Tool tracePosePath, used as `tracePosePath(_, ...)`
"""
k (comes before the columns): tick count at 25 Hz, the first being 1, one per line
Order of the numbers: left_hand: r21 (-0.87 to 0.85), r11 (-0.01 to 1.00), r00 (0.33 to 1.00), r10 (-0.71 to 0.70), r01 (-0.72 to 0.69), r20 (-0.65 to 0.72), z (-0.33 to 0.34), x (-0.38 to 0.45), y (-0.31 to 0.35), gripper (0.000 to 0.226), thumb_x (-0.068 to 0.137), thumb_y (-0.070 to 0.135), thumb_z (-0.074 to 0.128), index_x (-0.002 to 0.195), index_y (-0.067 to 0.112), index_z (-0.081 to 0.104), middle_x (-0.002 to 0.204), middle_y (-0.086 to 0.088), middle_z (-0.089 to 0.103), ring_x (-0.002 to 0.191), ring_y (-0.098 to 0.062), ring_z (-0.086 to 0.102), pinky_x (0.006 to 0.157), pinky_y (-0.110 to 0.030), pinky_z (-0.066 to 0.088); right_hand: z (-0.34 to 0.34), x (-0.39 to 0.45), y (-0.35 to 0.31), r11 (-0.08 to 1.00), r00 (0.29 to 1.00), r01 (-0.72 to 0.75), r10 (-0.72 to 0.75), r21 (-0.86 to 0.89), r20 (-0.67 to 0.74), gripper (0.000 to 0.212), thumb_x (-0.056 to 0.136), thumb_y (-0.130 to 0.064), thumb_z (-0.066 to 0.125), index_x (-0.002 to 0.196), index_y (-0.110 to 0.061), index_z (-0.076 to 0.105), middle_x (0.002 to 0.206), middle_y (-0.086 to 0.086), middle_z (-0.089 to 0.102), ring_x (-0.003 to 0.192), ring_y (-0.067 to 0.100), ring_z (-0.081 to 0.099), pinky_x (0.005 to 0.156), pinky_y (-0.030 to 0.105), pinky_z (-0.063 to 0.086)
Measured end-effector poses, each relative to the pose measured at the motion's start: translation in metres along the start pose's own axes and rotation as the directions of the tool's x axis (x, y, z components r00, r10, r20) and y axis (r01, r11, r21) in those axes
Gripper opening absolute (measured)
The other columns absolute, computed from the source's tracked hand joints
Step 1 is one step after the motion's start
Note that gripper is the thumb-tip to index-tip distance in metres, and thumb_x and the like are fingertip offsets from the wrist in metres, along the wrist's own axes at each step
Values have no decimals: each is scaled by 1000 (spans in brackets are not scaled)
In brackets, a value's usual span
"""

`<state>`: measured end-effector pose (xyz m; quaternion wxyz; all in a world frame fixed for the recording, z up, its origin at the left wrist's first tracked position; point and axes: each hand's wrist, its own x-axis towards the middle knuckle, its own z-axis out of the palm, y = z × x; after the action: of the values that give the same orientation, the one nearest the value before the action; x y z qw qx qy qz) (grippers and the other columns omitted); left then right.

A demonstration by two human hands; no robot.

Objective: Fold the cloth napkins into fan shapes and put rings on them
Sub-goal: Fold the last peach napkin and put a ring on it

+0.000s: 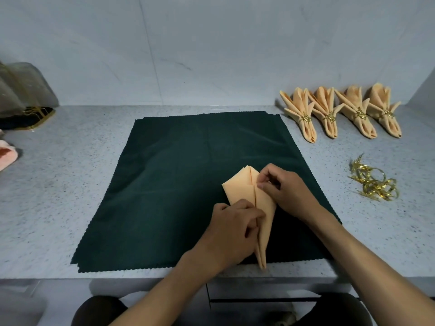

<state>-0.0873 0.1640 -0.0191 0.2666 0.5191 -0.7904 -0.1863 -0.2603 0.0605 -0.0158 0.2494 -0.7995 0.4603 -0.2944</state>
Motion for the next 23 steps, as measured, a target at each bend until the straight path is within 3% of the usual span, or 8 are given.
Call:
tracePosePath(2,57,997,999,46,-48,28,-1,2,-5,31,94,20,54,121,23,67,117,9,61,101,-9,55,102,-31,35,3,0,2,999,1000,21,-21,-46,-14,12,89,-17,67,86,-24,58,79,-4,61,76,14,54,70,37,47)
tracePosePath(6,229,962,987,129,-147,93,-1,1,-7,37,98,29,40,120,19,68,124,0,57,102,-19,51,91,-36,47,9,9,2,995,1000,11,-12,-101,-3,12,87,-21,69,85,-23,58,80,-10,59,78,10,51,70,35,45)
tracePosePath(9,364,908,977,169,-207,132,-5,3,-14,43,97,36,34,119,23,68,143,0,51,111,-20,49,89,-35,49,7,3,-6,981,985,-56,24,-184,-173,17,85,-27,70,82,-25,53,83,-13,53,77,9,49,69,32,43)
tracePosePath(11,429,887,984,140,-172,105,-8,5,-13,45,97,38,31,120,25,68,141,4,55,102,-19,53,81,-33,50,7,-28,-19,979,955,-127,77,-159,-288,19,87,-30,67,79,-26,50,75,-12,54,70,7,50,63,29,43)
tracePosePath(13,494,868,999,37,-49,34,-8,10,-8,44,97,37,31,117,22,67,139,4,57,99,-21,53,76,-32,48,14,-64,-36,983,969,-107,70,-146,-237,22,88,-42,64,79,-28,50,71,-12,55,66,6,52,62,25,42)
tracePosePath(15,513,854,996,-84,88,-30,-5,17,1,37,99,34,35,108,17,67,128,0,60,97,-24,50,71,-32,43,25,-88,-38,969,990,-27,-8,-247,-140,19,89,-48,59,85,-30,53,77,-15,55,69,7,51,66,26,41)
tracePosePath(18,496,860,992,-122,118,-25,-10,22,2,29,100,27,39,107,18,66,109,-2,59,92,-21,49,73,-32,42,17,-81,-13,890,986,60,-123,-453,-111,6,90,-31,62,93,-26,61,86,-10,59,72,18,55,66,38,43)
tracePosePath(23,325,944,997,49,-64,56,-33,15,-32,27,98,31,49,105,24,74,100,5,64,94,-18,53,82,-37,44,2,-55,5,784,963,85,-222,-615,-150,13,80,-7,72,88,-18,72,88,-2,63,70,24,53,59,37,43)
